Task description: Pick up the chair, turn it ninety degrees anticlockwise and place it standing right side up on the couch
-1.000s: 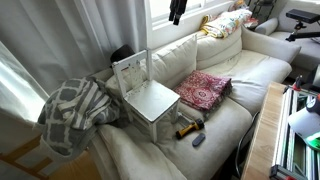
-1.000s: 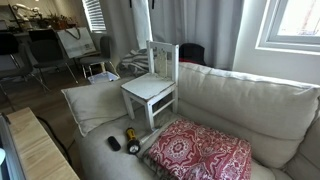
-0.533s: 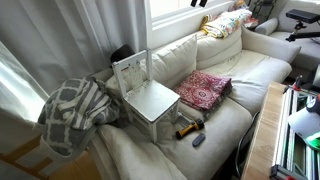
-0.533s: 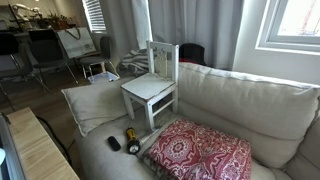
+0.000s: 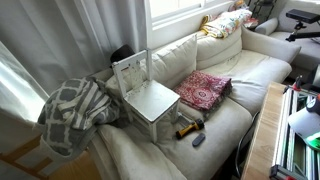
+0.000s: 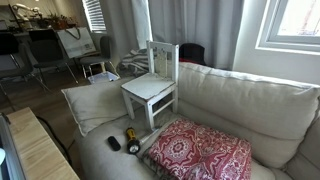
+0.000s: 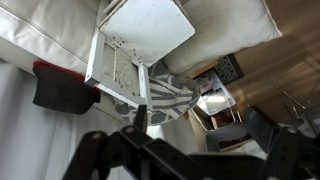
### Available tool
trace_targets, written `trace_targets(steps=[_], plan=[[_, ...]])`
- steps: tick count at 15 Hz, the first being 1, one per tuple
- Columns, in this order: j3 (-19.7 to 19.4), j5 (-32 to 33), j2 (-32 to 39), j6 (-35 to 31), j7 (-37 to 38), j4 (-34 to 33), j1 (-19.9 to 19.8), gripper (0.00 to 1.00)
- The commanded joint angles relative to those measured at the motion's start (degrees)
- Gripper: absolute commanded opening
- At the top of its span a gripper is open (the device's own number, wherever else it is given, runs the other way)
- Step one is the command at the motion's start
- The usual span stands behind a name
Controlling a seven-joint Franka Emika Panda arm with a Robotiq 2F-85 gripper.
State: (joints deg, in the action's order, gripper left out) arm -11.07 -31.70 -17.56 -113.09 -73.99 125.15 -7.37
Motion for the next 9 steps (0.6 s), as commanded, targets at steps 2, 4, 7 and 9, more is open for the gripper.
trace_targets(steps=[2, 4, 7, 9], plan=[[-1.07, 0.38, 0.14, -0.05, 0.28, -0.15, 1.41, 1.0], [-1.03, 0.36, 0.25, -0.05, 0.27, -0.18, 1.53, 1.0], [-1.02, 0.36, 0.35, -0.05, 0.27, -0.25, 1.55, 1.0], [-1.03, 0.36, 0.36, -0.05, 0.27, -0.27, 1.55, 1.0]])
